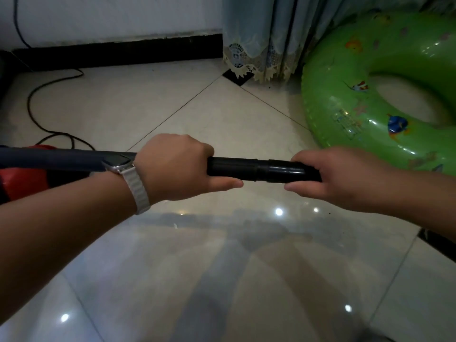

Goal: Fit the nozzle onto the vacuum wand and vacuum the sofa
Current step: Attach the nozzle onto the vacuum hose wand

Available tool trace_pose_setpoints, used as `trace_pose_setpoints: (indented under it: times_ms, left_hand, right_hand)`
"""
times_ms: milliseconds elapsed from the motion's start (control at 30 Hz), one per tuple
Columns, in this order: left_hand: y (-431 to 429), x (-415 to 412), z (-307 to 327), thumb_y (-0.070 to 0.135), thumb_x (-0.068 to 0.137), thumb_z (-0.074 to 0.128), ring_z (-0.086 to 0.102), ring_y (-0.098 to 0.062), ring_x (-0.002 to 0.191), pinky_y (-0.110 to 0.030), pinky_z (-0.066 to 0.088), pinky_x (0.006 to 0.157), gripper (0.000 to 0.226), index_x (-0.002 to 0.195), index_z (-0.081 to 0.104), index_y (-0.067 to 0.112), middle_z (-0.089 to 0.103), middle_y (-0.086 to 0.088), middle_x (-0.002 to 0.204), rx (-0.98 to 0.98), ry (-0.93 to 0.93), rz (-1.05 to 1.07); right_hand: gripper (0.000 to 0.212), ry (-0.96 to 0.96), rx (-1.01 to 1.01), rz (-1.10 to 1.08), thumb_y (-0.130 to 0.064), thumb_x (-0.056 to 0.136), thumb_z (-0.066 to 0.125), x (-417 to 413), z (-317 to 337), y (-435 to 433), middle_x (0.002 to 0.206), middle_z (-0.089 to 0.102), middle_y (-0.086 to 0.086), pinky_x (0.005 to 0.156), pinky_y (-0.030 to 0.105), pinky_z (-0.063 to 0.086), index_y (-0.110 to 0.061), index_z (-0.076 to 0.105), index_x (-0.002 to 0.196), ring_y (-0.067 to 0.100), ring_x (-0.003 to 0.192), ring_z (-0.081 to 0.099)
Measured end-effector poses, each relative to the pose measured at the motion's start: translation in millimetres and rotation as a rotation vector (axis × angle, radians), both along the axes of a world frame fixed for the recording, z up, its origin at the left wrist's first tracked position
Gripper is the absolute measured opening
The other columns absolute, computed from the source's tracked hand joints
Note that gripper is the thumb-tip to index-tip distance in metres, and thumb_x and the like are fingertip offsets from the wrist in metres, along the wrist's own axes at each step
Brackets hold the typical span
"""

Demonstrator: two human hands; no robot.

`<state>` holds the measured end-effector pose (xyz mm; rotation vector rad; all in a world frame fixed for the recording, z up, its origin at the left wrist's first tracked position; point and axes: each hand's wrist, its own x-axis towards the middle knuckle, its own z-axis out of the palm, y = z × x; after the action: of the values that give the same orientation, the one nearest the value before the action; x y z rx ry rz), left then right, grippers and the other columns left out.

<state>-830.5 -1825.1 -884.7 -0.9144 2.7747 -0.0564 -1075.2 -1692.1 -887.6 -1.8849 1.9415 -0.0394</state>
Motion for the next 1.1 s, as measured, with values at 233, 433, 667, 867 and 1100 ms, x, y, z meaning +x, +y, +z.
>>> trace_pose_setpoints:
  times_ms: [233, 433, 667, 867, 1100]
  left_hand:
    - [21.6, -4.5, -17.5, 0.093, 0.057, 0.011, 0.045, -0.009, 0.045, -0.024, 0.027, 0.045, 0.074, 0.064, 0.043, 0.027, 0.049, 0.007, 0.054, 0.095, 0.030, 0.023]
    - [19.4, -9.9, -24.8, 0.095, 0.057, 0.010, 0.050, -0.010, 0.048, -0.025, 0.033, 0.045, 0.079, 0.067, 0.049, 0.026, 0.052, 0.007, 0.055, 0.081, 0.015, 0.031]
    - [10.9, -28.4, -29.3, 0.093, 0.063, 0.020, 0.051, -0.009, 0.050, -0.025, 0.032, 0.045, 0.074, 0.071, 0.051, 0.026, 0.055, 0.007, 0.060, 0.126, 0.023, 0.101]
    - [-0.9, -43.1, -35.4, 0.093, 0.065, 0.022, 0.055, -0.010, 0.054, -0.023, 0.036, 0.047, 0.073, 0.077, 0.053, 0.027, 0.058, 0.006, 0.066, 0.196, -0.051, 0.165]
    - [-8.7, -40.7, -42.1, 0.092, 0.071, 0.030, 0.052, -0.008, 0.054, -0.023, 0.034, 0.047, 0.067, 0.074, 0.048, 0.027, 0.058, 0.006, 0.067, 0.176, -0.152, 0.175]
  right_hand:
    - [0.040, 0.024, 0.086, 0.036, -0.067, 0.082, 0.054, 0.2, 2.4, 7.1, 0.067, 0.058, -0.009, 0.052, 0.026, 0.040, -0.033, 0.062, 0.101, 0.003, 0.060, 0.054]
    - [0.035, 0.005, 0.074, 0.057, -0.061, 0.087, 0.059, -7.7, -8.5, 1.6, 0.069, 0.057, -0.008, 0.054, 0.027, 0.040, -0.030, 0.062, 0.104, 0.003, 0.061, 0.053]
    - [0.036, 0.085, 0.033, 0.057, -0.063, 0.087, 0.058, -26.9, -14.5, -12.5, 0.068, 0.055, -0.011, 0.054, 0.028, 0.039, -0.033, 0.061, 0.105, 0.003, 0.062, 0.050]
    - [0.037, 0.137, 0.000, 0.047, -0.057, 0.094, 0.052, -30.6, -28.8, -14.0, 0.099, 0.058, -0.007, 0.065, 0.032, 0.049, -0.030, 0.054, 0.119, 0.015, 0.081, 0.057]
    - [0.032, 0.153, 0.014, 0.073, -0.047, 0.097, 0.051, -33.1, -39.8, -19.1, 0.105, 0.058, -0.005, 0.068, 0.032, 0.046, -0.027, 0.057, 0.122, 0.019, 0.091, 0.057]
